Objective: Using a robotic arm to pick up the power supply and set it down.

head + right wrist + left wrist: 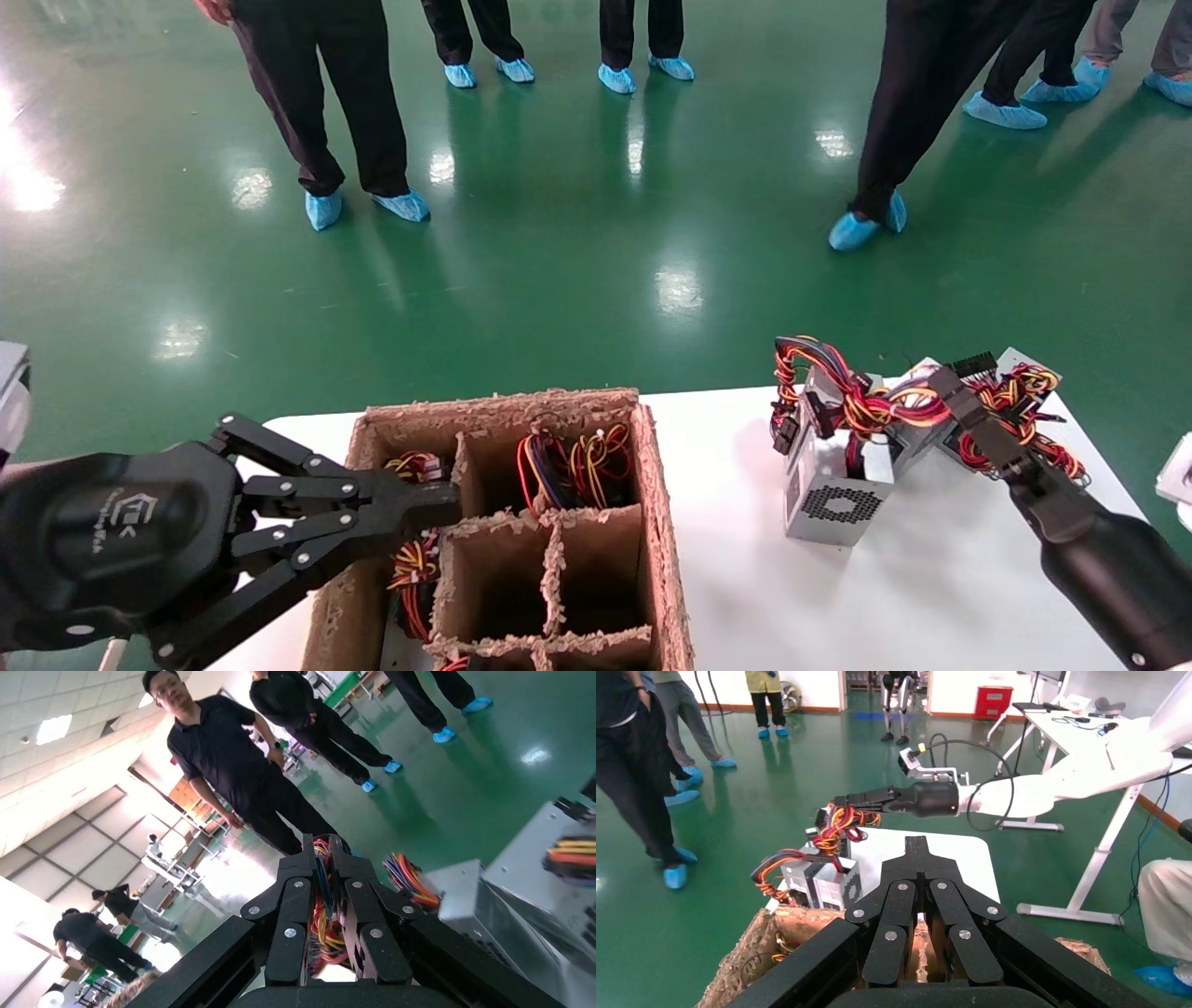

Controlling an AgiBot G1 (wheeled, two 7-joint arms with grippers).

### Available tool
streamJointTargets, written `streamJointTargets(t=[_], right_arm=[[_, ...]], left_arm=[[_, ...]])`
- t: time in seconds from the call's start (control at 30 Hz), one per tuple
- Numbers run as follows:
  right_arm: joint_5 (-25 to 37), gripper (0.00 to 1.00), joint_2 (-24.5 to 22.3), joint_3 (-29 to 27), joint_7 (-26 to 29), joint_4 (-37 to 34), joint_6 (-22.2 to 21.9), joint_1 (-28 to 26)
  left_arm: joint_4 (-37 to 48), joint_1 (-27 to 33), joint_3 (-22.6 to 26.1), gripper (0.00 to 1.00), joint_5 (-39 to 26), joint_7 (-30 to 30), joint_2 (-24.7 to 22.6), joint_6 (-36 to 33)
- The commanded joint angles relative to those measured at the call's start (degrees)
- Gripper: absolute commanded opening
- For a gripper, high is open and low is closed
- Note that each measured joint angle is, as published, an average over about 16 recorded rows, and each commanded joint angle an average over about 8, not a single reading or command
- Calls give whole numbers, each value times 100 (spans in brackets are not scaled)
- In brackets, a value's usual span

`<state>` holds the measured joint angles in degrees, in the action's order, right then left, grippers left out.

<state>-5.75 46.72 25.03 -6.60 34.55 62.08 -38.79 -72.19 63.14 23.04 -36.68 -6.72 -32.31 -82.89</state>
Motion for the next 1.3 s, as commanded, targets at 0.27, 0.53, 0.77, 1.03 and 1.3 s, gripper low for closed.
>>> streamJointTargets(t=[0.27, 0.53, 0.77, 1.03, 1.3], right_arm=[[16, 42, -155, 10, 58, -77, 140, 128], [56, 100, -249, 32, 88, 16, 122, 157], [58, 100, -320, 37, 126, 143, 82, 209], [49, 100, -376, 35, 142, 321, 25, 281], [64, 100, -516, 11, 116, 579, 14, 301]], left_arm=[[0, 0, 0, 0, 0, 0, 0, 0], [0, 0, 0, 0, 0, 0, 0, 0], [0, 0, 1, 0, 0, 0, 0, 0], [0, 0, 1, 0, 0, 0, 0, 0], [0, 0, 1, 0, 1, 0, 0, 0]])
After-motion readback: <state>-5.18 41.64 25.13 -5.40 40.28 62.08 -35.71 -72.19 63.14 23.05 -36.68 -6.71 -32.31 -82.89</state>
